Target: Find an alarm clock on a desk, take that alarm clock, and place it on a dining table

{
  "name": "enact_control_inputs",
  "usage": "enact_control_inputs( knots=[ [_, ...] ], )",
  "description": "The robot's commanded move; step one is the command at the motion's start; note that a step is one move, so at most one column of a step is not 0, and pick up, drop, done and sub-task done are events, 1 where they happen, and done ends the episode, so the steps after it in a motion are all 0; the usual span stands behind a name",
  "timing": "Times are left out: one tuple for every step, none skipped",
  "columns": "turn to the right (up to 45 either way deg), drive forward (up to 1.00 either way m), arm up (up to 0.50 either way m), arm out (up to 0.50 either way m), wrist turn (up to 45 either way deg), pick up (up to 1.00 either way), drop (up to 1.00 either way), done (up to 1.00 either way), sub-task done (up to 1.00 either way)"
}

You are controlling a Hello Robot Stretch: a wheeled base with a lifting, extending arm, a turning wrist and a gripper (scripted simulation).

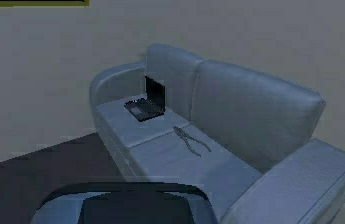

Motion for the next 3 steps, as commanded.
enact_control_inputs(
  knots=[
    [45.0, 0.0, 0.0, 0.0, 0.0, 0.0, 0.0, 0.0, 0.0],
    [45.0, 0.0, 0.0, 0.0, 0.0, 0.0, 0.0, 0.0, 0.0],
    [45.0, 0.0, 0.0, 0.0, 0.0, 0.0, 0.0, 0.0, 0.0]
  ],
)
